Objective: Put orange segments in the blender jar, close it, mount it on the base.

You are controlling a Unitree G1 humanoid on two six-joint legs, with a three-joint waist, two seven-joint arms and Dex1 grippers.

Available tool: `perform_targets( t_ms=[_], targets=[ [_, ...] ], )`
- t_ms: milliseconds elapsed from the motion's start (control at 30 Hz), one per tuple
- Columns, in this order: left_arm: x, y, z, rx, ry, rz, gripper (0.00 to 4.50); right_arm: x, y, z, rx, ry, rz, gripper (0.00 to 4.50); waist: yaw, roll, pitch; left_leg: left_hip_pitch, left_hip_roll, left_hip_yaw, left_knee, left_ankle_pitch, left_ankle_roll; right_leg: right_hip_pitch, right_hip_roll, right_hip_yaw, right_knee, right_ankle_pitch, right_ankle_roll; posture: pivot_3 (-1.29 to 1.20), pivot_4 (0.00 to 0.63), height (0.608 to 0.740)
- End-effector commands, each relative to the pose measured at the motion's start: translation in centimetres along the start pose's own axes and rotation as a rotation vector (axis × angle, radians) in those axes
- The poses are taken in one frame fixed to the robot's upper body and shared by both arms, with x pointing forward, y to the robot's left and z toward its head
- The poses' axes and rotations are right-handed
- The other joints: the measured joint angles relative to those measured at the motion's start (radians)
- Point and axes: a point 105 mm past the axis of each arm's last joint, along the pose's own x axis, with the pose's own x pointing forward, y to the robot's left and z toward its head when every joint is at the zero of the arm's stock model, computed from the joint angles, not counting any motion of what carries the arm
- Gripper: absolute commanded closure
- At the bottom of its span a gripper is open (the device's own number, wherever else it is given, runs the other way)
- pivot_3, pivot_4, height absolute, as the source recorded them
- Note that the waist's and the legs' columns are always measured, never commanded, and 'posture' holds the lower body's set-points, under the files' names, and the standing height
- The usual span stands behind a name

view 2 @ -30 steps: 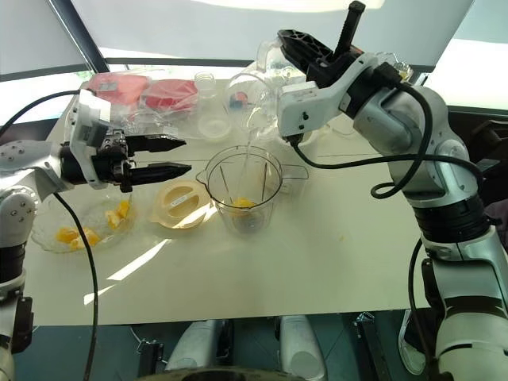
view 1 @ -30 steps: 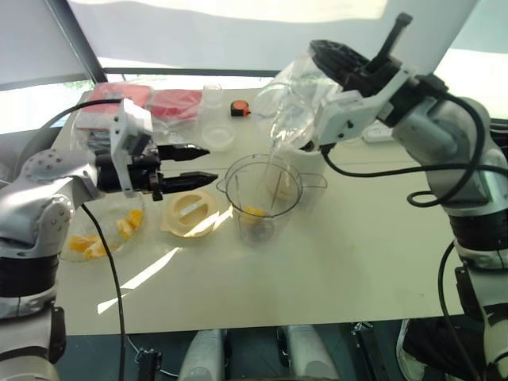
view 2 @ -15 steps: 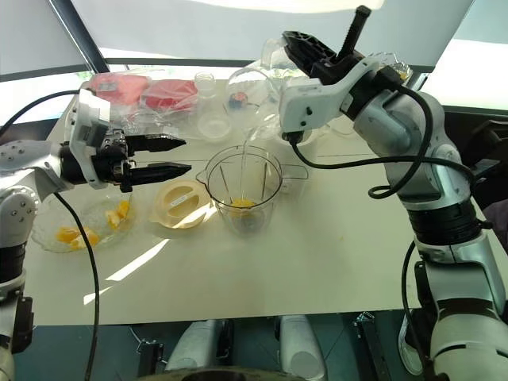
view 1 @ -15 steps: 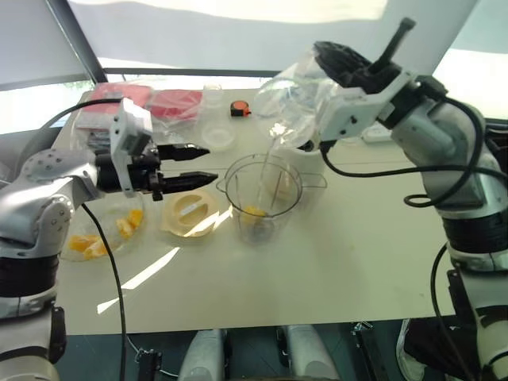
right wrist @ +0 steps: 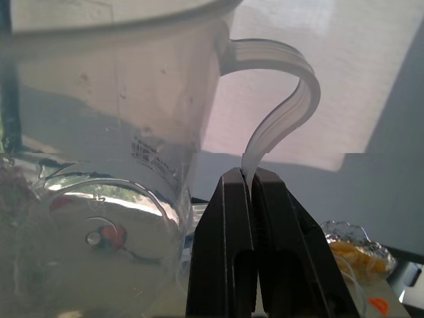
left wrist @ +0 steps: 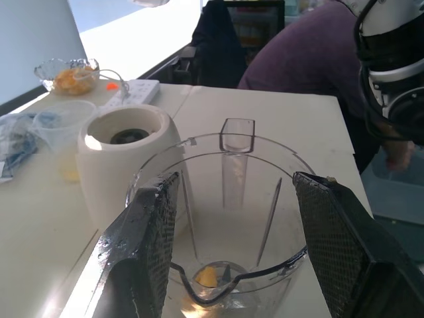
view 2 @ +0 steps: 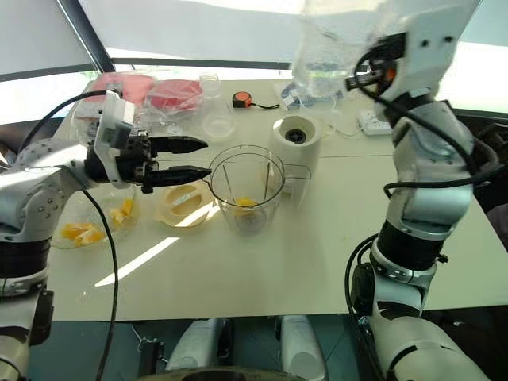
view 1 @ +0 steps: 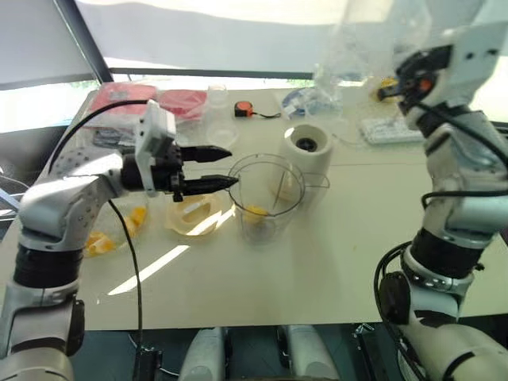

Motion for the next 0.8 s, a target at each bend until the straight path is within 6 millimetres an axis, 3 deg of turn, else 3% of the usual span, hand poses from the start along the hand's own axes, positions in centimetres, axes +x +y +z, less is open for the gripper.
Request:
perform_targets(
  t_ms=[33, 167, 400, 800],
  targets=[
    [0.6, 0.2, 1.4, 0.063, -0.033, 0.006, 1.67, -1.5, -3.7, 0.0, 0.023, 0.001, -0.191, 4.47, 0.008, 0.0, 0.0, 0.0, 0.0, 0.0, 0.0, 0.0, 0.0, 0.0, 0.0, 0.0, 0.0, 0.0, 0.0, 0.0, 0.15, 0.74],
    [1.2, 0.4, 2.0, 0.084, -0.053, 0.016, 1.67, -3.1, -6.8, -3.3, 0.021, 0.096, -0.359, 4.47, 0.01, 0.001, -0.001, 0.001, 0.0, 0.0, 0.0, 0.0, 0.0, 0.0, 0.001, 0.0, 0.001, 0.0, 0.0, 0.0, 0.15, 0.74],
    [1.5, -0.1, 2.5, 0.086, -0.065, 0.013, 1.67, -6.1, -10.3, -9.8, -0.002, 0.284, -0.603, 4.47, 0.005, 0.001, -0.001, 0.001, 0.0, 0.001, 0.0, 0.0, 0.0, 0.0, 0.001, 0.001, 0.001, 0.0, 0.0, 0.0, 0.15, 0.74],
    [1.2, -1.2, 1.9, 0.061, -0.037, 0.02, 1.67, -8.1, -11.5, -18.4, 0.027, 0.488, -0.841, 4.47, -0.01, 0.001, -0.001, 0.003, 0.0, 0.001, 0.0, 0.001, -0.001, 0.0, 0.002, 0.002, 0.003, 0.0, 0.0, 0.0, 0.15, 0.74]
  ],
)
